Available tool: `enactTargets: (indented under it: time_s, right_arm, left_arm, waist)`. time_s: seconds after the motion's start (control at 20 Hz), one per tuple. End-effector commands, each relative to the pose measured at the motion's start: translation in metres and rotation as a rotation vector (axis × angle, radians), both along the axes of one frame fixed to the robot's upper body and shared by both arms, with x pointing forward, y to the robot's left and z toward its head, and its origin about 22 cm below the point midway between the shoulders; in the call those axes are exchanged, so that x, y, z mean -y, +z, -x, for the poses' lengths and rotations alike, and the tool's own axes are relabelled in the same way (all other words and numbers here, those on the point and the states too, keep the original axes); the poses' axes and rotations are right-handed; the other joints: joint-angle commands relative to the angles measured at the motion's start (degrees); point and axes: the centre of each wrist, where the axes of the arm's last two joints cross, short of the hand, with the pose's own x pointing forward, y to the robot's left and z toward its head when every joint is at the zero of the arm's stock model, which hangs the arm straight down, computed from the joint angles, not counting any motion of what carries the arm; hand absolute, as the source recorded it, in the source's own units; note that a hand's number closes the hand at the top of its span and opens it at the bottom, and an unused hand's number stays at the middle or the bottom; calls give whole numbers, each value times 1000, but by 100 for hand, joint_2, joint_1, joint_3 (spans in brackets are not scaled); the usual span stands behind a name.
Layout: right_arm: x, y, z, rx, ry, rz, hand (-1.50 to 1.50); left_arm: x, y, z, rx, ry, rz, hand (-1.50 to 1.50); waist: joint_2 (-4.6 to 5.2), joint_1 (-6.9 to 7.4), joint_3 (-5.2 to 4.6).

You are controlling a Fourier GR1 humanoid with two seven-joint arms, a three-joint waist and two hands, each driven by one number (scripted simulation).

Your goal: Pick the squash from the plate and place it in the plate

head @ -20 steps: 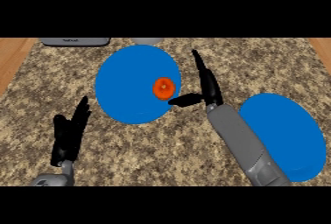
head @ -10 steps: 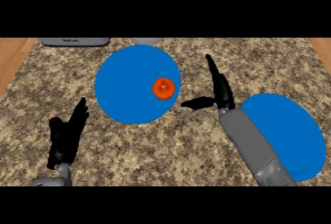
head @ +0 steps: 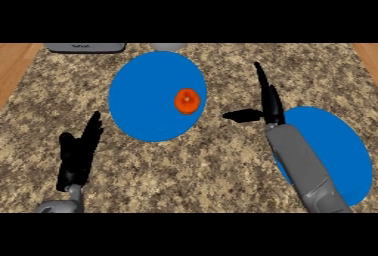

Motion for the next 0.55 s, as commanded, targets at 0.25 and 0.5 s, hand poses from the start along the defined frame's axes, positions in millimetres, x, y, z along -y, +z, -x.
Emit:
enactTargets:
  time_s: [0.25,0.5]
  right_arm:
    - [29,-2,-3,11,-93,11,-150]
    - [40,-6,10,-21,-114,72,-150]
  left_arm:
    - [-2,10,1,-7,-3,-1,0]
    - [6,-15,4,6,2,-1,0]
  waist:
    - [3,12,1]
    - [-11,-29,-2]
